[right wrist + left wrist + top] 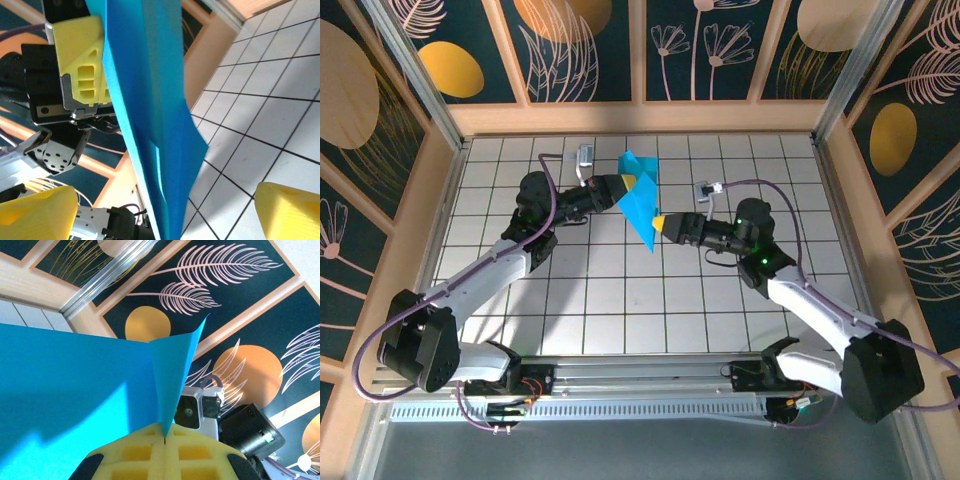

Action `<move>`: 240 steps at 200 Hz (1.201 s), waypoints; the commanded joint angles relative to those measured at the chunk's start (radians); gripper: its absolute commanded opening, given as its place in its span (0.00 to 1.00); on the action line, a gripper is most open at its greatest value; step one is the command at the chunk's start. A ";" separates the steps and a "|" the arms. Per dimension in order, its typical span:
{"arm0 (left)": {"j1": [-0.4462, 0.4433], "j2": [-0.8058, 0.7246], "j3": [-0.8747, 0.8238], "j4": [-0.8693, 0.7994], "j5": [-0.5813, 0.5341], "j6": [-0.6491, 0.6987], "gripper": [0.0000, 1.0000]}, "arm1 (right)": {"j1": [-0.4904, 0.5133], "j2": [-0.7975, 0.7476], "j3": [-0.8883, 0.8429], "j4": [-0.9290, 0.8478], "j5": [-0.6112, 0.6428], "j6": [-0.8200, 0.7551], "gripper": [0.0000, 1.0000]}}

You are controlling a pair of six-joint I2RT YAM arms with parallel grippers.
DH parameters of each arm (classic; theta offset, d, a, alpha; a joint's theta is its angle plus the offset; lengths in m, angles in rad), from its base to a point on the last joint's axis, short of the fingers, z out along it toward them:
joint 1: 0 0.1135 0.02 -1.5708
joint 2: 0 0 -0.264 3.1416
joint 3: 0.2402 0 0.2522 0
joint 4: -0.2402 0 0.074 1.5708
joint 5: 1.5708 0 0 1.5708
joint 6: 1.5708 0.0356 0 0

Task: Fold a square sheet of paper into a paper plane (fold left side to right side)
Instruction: Turn over the paper at the center of the table.

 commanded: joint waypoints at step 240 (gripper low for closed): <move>-0.002 -0.193 0.012 -0.462 -0.426 0.285 0.55 | 0.012 -0.014 0.218 -0.328 0.264 -0.221 0.00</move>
